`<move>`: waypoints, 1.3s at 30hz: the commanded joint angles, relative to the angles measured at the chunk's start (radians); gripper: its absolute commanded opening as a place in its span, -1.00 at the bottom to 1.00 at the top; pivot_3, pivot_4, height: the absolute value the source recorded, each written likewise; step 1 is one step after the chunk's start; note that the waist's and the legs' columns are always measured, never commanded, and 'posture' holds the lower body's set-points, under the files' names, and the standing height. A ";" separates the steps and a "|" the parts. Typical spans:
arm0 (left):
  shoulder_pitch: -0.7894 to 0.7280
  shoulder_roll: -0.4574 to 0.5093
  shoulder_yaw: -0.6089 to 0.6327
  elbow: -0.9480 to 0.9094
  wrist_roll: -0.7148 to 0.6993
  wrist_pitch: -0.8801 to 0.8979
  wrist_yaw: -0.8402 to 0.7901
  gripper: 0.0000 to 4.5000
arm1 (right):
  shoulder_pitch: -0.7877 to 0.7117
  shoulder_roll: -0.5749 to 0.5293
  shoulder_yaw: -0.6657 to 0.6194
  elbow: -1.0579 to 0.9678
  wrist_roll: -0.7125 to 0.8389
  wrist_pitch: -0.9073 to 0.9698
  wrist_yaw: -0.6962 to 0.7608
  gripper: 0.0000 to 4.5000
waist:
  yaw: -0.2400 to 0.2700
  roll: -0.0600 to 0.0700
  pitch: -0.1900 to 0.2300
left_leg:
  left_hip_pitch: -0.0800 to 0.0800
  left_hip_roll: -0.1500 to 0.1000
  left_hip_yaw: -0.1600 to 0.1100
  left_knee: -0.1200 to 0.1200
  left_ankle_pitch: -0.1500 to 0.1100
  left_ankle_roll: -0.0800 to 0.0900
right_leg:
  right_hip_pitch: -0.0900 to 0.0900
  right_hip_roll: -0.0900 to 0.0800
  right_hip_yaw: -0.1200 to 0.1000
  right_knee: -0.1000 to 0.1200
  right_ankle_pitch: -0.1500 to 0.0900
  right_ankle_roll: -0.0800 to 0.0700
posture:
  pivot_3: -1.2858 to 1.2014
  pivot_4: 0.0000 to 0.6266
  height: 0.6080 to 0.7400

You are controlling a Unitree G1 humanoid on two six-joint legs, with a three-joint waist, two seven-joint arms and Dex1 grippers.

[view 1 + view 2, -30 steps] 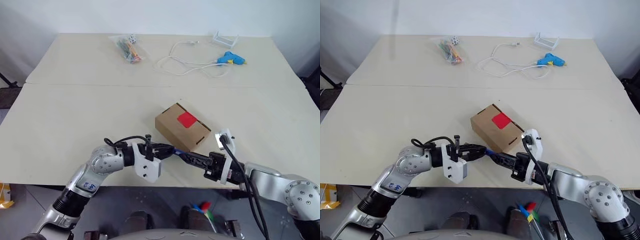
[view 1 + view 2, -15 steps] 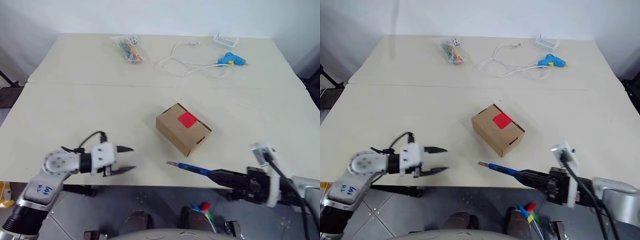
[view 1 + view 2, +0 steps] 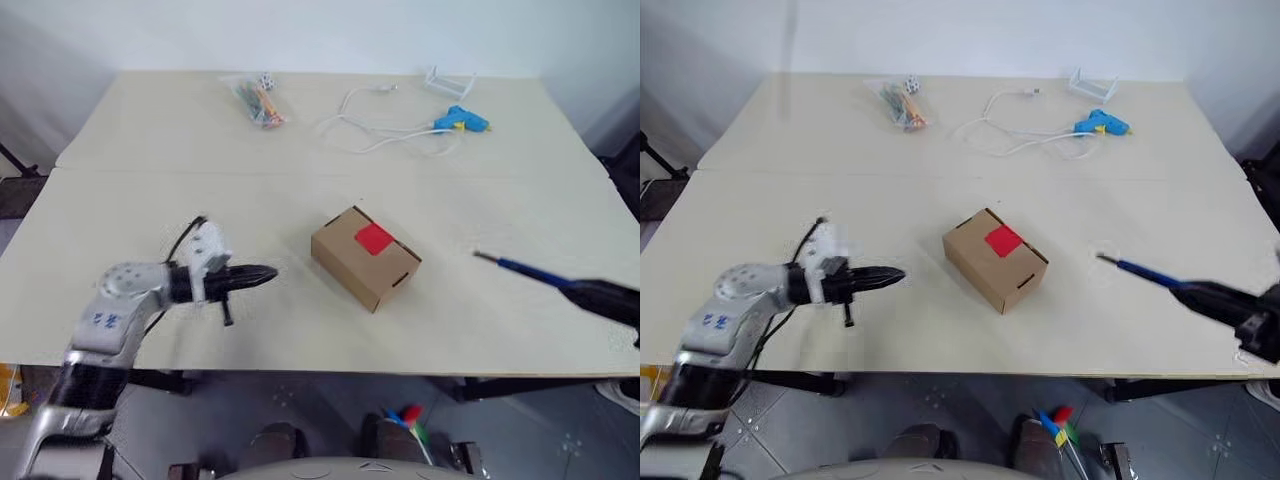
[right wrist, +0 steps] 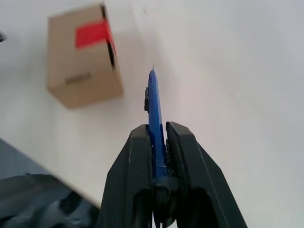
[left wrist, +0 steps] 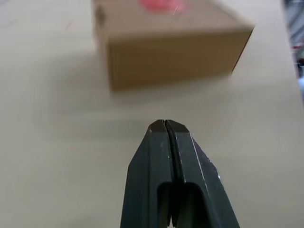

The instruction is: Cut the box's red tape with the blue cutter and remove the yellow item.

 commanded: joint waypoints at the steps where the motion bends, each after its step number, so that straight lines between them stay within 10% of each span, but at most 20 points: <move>1: -0.148 -0.087 -0.083 0.071 0.069 0.008 0.019 -1.00 | -0.162 -0.113 0.137 0.018 0.027 -0.012 -0.056 -0.93 | -0.001 0.000 0.000 | 0.001 0.000 0.001 0.000 0.000 0.000 | 0.000 0.000 0.000 0.002 0.000 0.000 | 0.03 -0.52 1.00; 7: -0.310 -0.203 -0.144 0.241 0.159 -0.010 0.045 -1.00 | -0.488 -0.242 0.475 0.071 0.142 0.035 -0.226 -0.93 | -0.009 0.000 0.001 | 0.000 0.001 0.000 -0.001 0.000 -0.001 | -0.002 0.000 -0.002 0.002 0.000 0.000 | 0.03 -0.52 1.00; 18: -0.305 -0.244 -0.170 0.301 0.261 -0.033 0.079 -1.00 | -1.140 0.009 0.901 0.207 0.153 0.264 -0.480 -0.93 | -0.019 -0.001 0.001 | -0.018 0.000 -0.001 0.010 0.000 -0.001 | -0.016 0.000 -0.004 0.006 0.000 0.000 | 0.03 -0.52 1.00; 39: -0.278 -0.239 -0.158 0.209 0.265 0.100 0.088 -1.00 | -1.167 0.261 0.926 0.190 -0.107 0.367 -0.381 -0.93 | -0.021 -0.001 0.001 | -0.019 0.000 -0.001 0.014 0.000 0.000 | -0.016 0.000 -0.004 0.010 0.000 0.001 | 0.03 -0.52 1.00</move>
